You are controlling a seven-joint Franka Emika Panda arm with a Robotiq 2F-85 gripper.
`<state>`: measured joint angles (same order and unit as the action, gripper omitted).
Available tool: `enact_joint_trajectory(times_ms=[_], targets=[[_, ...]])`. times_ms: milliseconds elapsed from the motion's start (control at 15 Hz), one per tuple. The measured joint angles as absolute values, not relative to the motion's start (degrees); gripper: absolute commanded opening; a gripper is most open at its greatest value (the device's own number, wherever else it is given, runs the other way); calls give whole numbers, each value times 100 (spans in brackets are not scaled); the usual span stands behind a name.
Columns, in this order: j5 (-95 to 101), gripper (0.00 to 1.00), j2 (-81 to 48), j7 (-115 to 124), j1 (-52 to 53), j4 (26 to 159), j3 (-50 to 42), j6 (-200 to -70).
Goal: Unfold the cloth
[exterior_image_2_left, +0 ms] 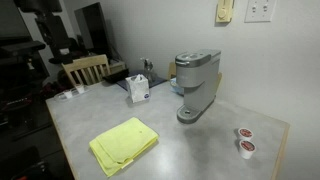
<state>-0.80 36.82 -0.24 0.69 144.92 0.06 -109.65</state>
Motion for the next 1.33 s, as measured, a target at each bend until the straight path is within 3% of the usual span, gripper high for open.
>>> enact_joint_trajectory(times_ms=[1333], targets=[[82,100,3736,-27,68,14496,13,-11213]])
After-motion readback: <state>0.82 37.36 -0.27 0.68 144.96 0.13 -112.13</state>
